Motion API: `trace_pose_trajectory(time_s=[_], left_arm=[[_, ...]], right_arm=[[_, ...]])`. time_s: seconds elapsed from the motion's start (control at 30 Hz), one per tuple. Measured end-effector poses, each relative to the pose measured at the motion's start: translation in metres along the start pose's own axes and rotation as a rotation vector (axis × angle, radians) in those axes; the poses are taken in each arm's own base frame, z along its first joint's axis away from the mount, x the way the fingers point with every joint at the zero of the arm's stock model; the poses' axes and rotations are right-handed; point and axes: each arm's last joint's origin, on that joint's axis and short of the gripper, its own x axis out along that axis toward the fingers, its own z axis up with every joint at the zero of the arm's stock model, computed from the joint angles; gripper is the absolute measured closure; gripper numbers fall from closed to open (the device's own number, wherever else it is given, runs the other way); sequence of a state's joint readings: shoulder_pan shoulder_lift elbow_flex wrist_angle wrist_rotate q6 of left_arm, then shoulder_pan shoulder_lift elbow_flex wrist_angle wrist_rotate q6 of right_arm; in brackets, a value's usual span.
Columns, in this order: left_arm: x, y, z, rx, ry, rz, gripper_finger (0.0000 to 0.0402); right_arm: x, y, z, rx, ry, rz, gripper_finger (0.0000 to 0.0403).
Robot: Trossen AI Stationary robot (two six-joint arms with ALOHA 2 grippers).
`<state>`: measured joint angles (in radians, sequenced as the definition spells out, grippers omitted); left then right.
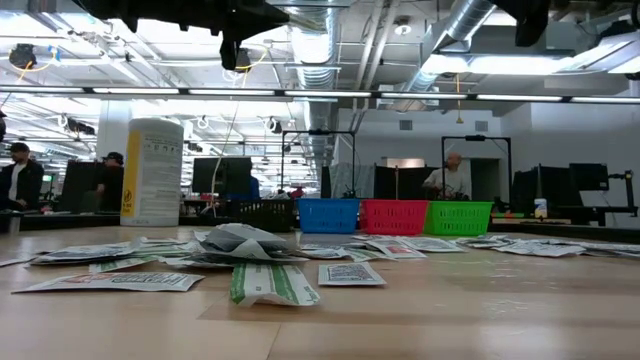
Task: Pick & Place First Aid Supplies
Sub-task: Put the green bandage pack in the black bin
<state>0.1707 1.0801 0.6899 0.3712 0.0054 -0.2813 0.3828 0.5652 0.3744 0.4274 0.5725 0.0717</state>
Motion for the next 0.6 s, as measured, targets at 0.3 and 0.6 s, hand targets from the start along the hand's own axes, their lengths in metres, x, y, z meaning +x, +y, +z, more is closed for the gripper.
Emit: trace_pose_trajectory(time_s=[0.3, 0.6], left_arm=[[-0.003, 0.021, -0.014, 0.15, 0.124, 0.363, 0.0393], [0.008, 0.081, -0.03, -0.009, 0.259, 0.413, 0.0394]], right_arm=[[0.004, 0.002, -0.009, 0.028, 0.056, -0.007, 0.0203], [0.012, 0.005, -0.021, 0.037, 0.119, -0.024, 0.0203]])
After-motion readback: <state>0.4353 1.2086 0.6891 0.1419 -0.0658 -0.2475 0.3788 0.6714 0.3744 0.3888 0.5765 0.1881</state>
